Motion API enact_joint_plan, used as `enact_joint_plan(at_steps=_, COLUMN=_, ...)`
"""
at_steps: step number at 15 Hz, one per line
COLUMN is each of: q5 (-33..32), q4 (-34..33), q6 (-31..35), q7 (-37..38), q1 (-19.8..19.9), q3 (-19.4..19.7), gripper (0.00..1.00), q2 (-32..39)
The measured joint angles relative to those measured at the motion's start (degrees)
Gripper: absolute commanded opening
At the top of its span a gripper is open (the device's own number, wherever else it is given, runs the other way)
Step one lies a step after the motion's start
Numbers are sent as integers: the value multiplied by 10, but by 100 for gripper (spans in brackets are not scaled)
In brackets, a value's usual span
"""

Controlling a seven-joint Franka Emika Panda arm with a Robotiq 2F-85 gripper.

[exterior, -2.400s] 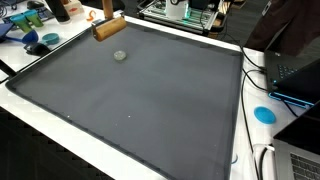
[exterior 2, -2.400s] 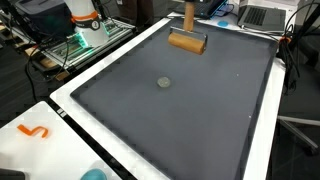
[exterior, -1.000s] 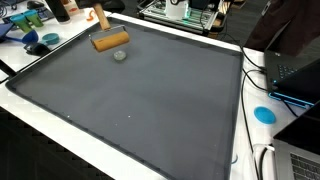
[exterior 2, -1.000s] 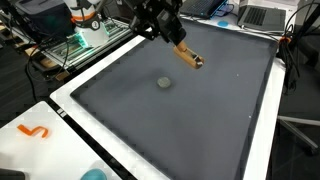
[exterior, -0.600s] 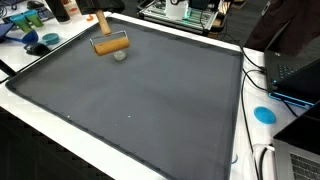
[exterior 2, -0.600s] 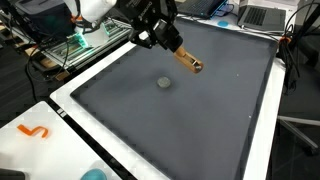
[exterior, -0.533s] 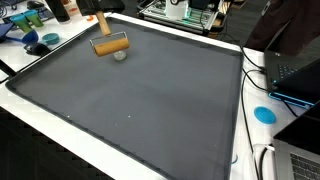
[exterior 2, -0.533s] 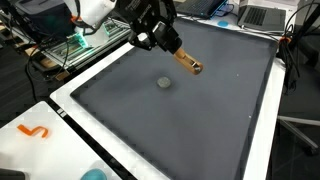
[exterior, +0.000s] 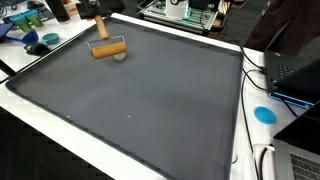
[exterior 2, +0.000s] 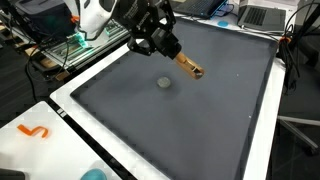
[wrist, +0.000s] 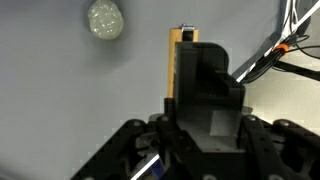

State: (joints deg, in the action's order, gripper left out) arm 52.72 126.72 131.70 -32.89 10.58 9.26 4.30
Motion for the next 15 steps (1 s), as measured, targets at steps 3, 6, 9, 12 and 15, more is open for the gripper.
enact_joint_plan(at_steps=3, q5=4, q4=3, q6=10, q7=-1, q1=0, q3=0, gripper=24, q2=0)
enact_joint_plan(at_steps=6, q5=4, q4=8, q6=22, q7=-2, q1=0, q3=-1, gripper=24, q2=0)
enact_joint_plan(at_steps=9, q5=4, q4=12, q6=37, q7=-2, q1=-1, q3=-2, gripper=24, q2=0)
enact_joint_plan(at_steps=12, q5=4, q4=14, q6=49, q7=-2, q1=-2, q3=-4, gripper=24, q2=0)
enact_joint_plan(at_steps=15, q5=4, q4=14, q6=59, q7=-2, q1=-3, q3=-7, gripper=24, q2=0)
